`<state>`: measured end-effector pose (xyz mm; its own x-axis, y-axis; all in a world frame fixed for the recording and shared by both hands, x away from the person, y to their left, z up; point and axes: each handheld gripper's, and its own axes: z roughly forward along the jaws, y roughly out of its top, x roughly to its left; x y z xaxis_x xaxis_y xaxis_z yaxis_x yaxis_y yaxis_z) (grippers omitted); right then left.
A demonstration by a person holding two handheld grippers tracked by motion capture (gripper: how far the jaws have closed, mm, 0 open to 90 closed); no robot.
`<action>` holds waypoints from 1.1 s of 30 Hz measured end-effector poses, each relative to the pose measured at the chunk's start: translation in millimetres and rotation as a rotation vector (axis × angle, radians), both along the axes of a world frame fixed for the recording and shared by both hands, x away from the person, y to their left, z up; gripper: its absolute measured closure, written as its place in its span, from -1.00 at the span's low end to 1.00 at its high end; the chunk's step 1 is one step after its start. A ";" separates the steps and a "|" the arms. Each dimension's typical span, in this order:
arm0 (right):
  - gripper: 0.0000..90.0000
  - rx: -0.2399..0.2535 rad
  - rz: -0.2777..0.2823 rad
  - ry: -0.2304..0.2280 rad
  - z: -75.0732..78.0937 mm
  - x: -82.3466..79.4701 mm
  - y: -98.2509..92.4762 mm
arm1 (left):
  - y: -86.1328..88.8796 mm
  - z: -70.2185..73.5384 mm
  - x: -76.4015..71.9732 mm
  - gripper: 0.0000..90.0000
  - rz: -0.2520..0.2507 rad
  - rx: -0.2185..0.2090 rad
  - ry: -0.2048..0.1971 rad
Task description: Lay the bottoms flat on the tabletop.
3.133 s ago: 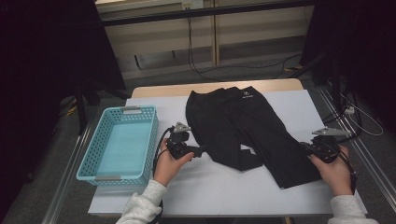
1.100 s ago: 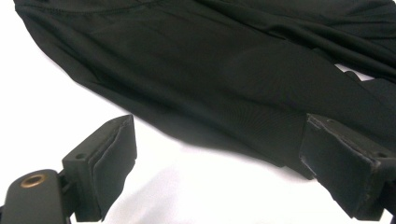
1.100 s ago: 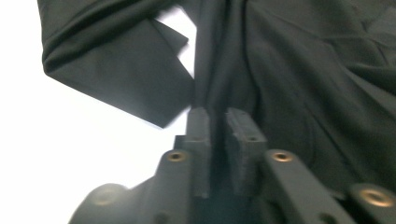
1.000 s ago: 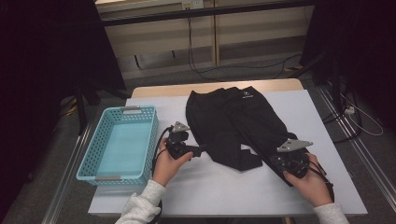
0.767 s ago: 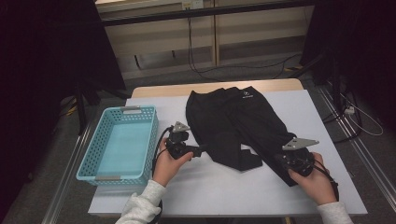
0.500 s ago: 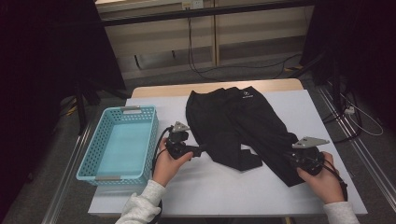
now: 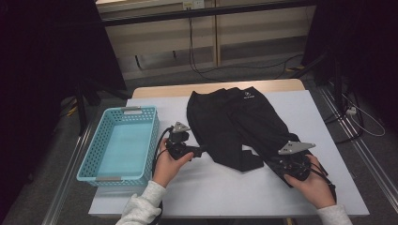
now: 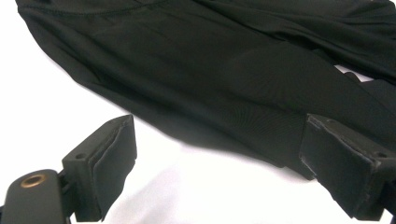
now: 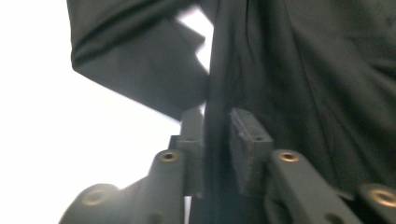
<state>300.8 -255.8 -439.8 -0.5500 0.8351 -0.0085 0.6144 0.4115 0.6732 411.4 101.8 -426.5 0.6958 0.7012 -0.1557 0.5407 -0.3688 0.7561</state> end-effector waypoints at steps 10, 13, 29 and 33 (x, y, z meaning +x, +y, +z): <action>1.00 0.002 -0.009 0.021 -3.5 4.0 -3.3 | -3.0 -1.3 -0.6 -0.75 -0.012 0.012 0.002; 1.00 0.015 -0.017 0.013 -0.2 3.3 -5.3 | -2.5 -0.9 -0.3 -0.75 -0.007 0.010 0.000; 1.00 0.058 0.044 -0.017 15.7 -3.8 9.1 | -1.5 -1.0 0.2 -0.75 -0.010 0.011 0.004; 1.00 0.061 0.079 0.014 9.6 -3.8 17.5 | -1.7 -1.0 -0.3 -0.75 -0.009 0.011 0.004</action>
